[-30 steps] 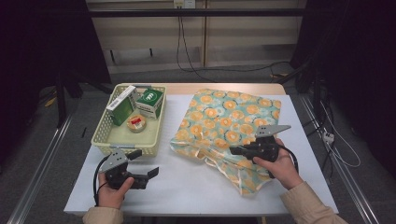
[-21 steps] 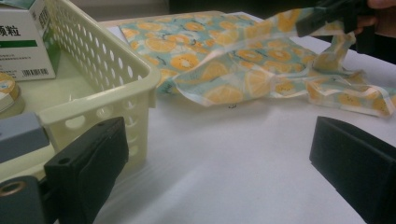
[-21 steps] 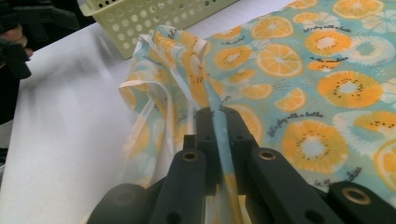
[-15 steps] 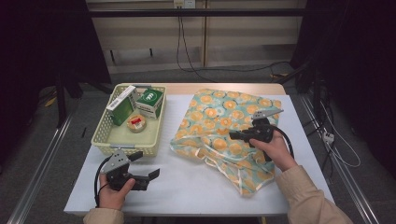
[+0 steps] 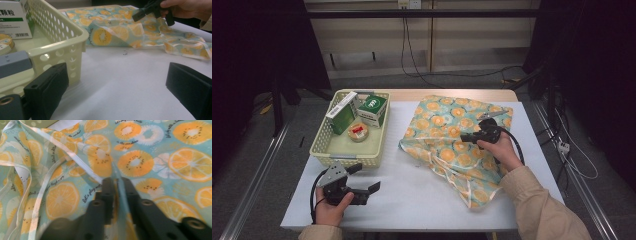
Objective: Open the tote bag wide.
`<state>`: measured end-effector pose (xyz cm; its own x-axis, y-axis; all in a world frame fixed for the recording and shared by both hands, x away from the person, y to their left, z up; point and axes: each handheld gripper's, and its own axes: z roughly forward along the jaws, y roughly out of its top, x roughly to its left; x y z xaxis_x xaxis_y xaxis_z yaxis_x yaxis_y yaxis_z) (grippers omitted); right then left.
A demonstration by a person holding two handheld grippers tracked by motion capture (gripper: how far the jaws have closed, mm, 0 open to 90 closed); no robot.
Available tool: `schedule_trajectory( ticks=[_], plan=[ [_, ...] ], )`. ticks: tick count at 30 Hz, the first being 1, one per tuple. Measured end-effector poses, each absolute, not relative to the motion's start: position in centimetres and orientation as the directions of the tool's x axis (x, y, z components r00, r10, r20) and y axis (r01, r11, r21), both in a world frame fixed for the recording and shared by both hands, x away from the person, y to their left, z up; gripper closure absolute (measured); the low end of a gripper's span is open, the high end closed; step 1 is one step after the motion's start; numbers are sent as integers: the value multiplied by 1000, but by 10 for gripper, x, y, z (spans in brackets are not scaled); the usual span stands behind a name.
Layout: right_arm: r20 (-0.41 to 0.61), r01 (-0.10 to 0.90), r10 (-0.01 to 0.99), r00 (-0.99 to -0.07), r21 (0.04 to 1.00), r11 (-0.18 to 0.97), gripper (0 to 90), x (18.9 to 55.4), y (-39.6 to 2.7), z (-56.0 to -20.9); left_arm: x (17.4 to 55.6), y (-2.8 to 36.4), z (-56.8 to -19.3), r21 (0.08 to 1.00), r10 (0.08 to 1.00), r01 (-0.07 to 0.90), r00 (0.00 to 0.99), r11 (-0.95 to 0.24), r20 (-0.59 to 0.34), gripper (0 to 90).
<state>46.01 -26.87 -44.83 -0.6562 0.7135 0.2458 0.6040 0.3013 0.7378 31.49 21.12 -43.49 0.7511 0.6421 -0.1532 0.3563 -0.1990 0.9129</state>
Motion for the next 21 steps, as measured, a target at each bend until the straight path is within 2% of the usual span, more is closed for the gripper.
schedule_trajectory(
  ticks=[6,9,16,21],
  plan=[
    [144,534,732,-666,777,333,456,448,-268,-428,317,212,-434,914,643,352,751,-199,-149,44],
    [102,508,743,-661,789,344,387,441,-270,-417,316,210,-434,914,643,354,751,-198,-151,44],
    [71,461,712,-699,805,372,369,412,-268,-395,315,209,-434,913,642,354,752,-203,-149,44],
    [96,417,625,-775,820,392,488,383,-248,-392,315,207,-435,911,637,352,757,-214,-143,44]
  ],
)
